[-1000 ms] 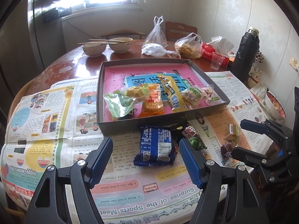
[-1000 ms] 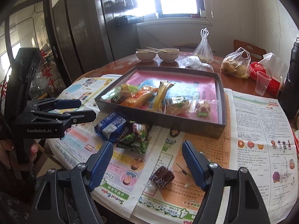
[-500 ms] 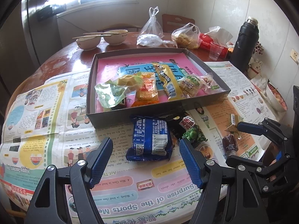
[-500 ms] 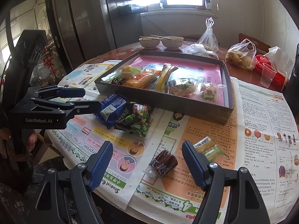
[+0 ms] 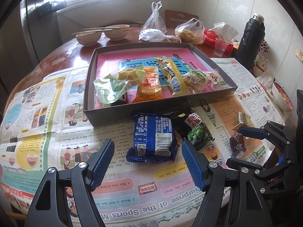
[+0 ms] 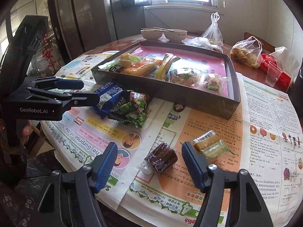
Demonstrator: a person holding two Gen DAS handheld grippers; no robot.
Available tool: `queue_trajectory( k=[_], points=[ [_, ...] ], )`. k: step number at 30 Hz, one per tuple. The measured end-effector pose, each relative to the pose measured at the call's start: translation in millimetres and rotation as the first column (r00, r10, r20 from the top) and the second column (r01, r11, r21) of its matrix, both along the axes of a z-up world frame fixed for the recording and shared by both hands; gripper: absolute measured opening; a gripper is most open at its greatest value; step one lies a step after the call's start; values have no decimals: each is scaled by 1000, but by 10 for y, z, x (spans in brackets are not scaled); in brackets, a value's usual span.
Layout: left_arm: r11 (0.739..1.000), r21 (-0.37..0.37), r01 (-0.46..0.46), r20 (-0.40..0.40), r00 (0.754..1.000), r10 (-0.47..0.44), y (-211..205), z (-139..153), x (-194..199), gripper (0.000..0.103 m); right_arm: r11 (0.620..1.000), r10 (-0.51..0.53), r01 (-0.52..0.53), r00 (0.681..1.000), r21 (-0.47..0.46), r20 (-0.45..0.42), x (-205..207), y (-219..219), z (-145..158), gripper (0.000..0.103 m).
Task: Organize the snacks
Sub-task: 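Move the right tool toward the brown-wrapped candy while the left tool approaches the blue biscuit packet, then grasp the brown-wrapped candy with the right tool while the left tool grasps the blue biscuit packet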
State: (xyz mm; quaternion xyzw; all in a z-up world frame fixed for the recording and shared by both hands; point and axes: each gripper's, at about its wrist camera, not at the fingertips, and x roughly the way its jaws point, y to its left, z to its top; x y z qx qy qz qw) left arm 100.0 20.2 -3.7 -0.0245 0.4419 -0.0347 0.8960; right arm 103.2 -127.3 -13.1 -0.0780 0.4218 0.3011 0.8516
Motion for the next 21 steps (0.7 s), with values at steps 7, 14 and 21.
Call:
queue_trajectory(
  k=[7,14,21],
  points=[
    [1000,-2,-3,-14,1000,2,-1,-56,57,75,1000,5,-6,1000,-28,-5,6,39,-64,57],
    [1000,-10,-9,-24,1000,8,6,-106,112,75,999,17,-17,1000,-36,-2,14,74,-109,48],
    [1000,-19,-12,-33,999,12,-5,-149,159,75,999,16,-14,999,-46,31,28,109,-129,44]
  ],
)
